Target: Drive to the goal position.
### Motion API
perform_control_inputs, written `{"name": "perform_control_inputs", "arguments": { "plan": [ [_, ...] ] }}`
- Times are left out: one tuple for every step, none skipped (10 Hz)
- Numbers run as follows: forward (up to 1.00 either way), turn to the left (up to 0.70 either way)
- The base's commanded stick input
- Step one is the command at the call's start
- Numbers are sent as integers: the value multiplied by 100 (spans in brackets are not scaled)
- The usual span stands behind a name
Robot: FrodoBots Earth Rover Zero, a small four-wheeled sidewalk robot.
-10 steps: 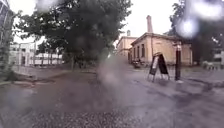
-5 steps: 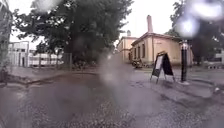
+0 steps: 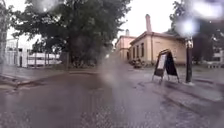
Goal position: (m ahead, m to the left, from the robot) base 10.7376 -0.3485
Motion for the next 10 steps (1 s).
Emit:
{"name": "perform_control_inputs", "arguments": {
  "plan": [
    [70,0],
    [70,0],
    [70,0],
    [70,0],
    [70,0],
    [70,0],
    [70,0],
    [70,0],
    [70,0],
    [70,0]
  ]
}}
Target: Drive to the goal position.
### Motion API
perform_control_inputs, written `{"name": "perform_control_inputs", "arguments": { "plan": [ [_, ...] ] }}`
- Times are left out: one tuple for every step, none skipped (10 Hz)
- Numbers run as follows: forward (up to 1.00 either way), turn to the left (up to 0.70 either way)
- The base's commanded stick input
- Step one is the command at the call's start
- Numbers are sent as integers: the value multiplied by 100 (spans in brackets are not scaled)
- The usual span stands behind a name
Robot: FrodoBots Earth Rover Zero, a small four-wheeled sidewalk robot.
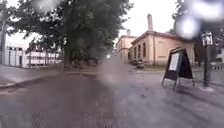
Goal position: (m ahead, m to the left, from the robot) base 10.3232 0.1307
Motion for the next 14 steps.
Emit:
{"name": "perform_control_inputs", "arguments": {
  "plan": [
    [70,0],
    [70,0],
    [70,0],
    [70,0],
    [70,0],
    [70,0],
    [70,-3],
    [70,-7],
    [70,-14],
    [70,-14],
    [70,-14],
    [70,-14],
    [70,-1],
    [70,0]
  ]
}}
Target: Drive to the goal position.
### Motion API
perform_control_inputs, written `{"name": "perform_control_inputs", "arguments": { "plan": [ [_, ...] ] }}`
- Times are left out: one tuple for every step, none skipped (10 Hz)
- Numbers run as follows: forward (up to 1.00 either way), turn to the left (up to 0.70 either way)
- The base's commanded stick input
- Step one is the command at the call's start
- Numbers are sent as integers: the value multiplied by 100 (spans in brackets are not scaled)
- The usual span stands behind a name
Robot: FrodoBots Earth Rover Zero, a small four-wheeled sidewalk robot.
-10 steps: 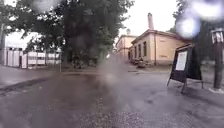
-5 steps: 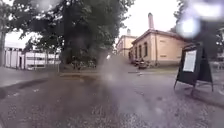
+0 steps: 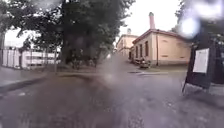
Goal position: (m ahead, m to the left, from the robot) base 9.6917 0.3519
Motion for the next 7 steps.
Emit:
{"name": "perform_control_inputs", "arguments": {
  "plan": [
    [70,0],
    [70,0],
    [70,0],
    [70,0],
    [70,0],
    [70,0],
    [70,0]
  ]
}}
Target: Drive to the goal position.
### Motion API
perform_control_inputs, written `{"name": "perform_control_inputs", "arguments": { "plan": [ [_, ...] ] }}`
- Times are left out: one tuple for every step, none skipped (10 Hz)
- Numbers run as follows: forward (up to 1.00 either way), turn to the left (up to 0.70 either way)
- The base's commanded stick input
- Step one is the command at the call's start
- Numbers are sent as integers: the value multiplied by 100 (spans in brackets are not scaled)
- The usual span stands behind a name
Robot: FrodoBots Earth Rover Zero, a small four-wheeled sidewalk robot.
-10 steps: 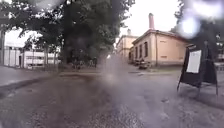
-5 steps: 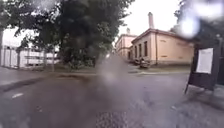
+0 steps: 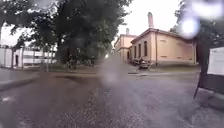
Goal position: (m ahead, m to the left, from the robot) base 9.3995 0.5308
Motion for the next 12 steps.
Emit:
{"name": "perform_control_inputs", "arguments": {
  "plan": [
    [70,0],
    [70,0],
    [70,0],
    [70,0],
    [70,0],
    [70,0],
    [70,-2],
    [70,-10],
    [70,-14],
    [70,-14],
    [70,-14],
    [70,-14]
  ]
}}
